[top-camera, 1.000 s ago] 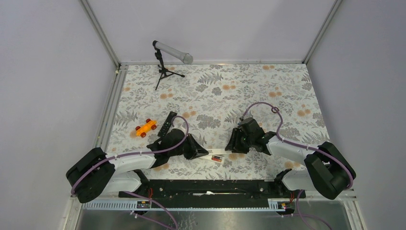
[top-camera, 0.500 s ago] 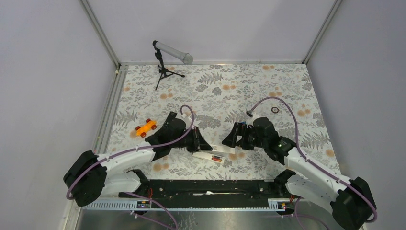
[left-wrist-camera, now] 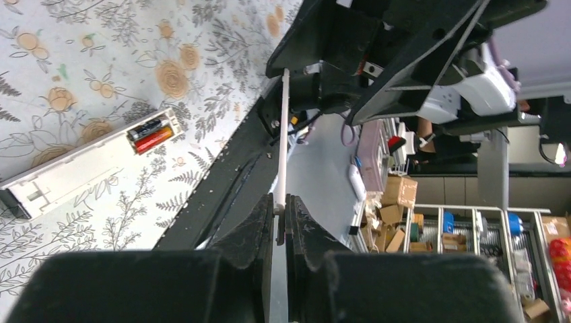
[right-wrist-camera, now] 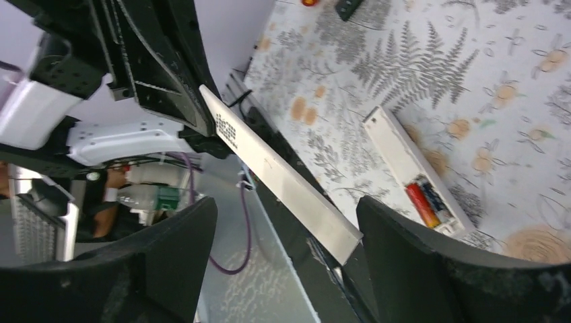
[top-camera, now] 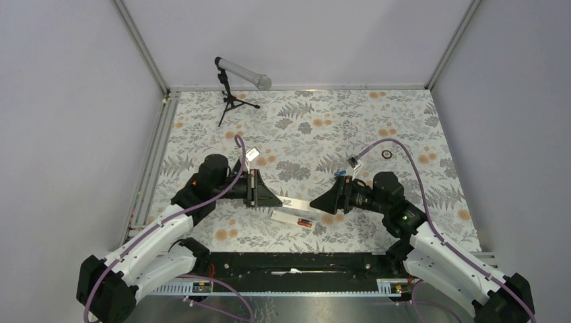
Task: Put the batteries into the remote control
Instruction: Pick up the battery cover at the center of the board.
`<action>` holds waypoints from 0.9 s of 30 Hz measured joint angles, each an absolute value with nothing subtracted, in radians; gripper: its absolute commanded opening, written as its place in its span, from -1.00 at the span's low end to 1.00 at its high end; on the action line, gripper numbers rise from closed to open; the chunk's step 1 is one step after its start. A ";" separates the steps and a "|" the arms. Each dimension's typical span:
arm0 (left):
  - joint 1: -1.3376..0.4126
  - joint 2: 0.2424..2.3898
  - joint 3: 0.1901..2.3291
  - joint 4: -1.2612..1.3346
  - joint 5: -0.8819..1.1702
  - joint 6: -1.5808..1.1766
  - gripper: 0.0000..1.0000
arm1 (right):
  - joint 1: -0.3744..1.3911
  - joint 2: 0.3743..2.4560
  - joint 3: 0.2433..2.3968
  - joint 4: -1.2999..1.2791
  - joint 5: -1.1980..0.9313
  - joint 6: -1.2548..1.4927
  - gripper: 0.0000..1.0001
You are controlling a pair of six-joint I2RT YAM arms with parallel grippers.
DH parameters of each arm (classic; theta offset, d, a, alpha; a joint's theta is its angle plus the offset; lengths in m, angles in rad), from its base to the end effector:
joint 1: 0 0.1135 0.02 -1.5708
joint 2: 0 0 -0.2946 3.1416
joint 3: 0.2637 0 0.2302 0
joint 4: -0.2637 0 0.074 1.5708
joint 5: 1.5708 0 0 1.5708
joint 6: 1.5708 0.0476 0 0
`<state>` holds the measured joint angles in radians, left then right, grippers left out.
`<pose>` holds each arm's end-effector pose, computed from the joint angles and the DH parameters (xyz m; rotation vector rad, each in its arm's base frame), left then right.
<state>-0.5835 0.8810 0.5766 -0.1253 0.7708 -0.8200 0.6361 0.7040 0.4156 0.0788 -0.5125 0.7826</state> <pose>0.1160 -0.1163 0.2863 0.3101 2.2585 -1.5975 0.0976 0.1011 0.2745 -0.2716 1.9882 1.4254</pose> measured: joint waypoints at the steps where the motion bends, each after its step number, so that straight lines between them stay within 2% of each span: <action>1: -0.571 0.878 0.585 -0.134 0.800 -0.814 -1.00 | 0.636 0.703 0.407 0.120 -0.538 0.804 0.54; 6: -0.516 0.875 0.603 -0.142 0.913 -0.807 -1.00 | 0.636 0.702 0.395 0.209 -0.631 0.872 0.42; 11: -0.481 0.892 0.605 -0.114 0.991 -0.855 -1.00 | 0.636 0.691 0.395 0.254 -0.709 0.888 -0.20; 16: -0.467 0.882 0.601 -0.066 1.022 -0.925 -1.00 | 0.636 0.719 0.395 0.297 -0.773 0.923 -0.44; 17: -0.464 0.879 0.601 -0.059 1.023 -0.933 -1.00 | 0.636 0.725 0.395 0.307 -0.781 0.933 -0.44; 18: -0.462 0.878 0.600 -0.052 1.025 -0.943 -1.00 | 0.636 0.730 0.395 0.314 -0.788 0.942 -0.34; 20: -0.457 0.874 0.600 -0.047 1.025 -0.961 -1.00 | 0.636 0.734 0.395 0.328 -0.799 0.962 0.02; 22: -0.452 0.871 0.595 -0.028 1.025 -0.989 -1.00 | 0.636 0.733 0.396 0.336 -0.804 0.981 0.21; 24: -0.443 0.870 0.588 -0.003 1.024 -1.015 -1.00 | 0.636 0.728 0.400 0.338 -0.802 1.000 0.27; 27: -0.425 0.867 0.579 0.028 1.022 -1.060 -1.00 | 0.636 0.709 0.403 0.331 -0.778 1.028 0.21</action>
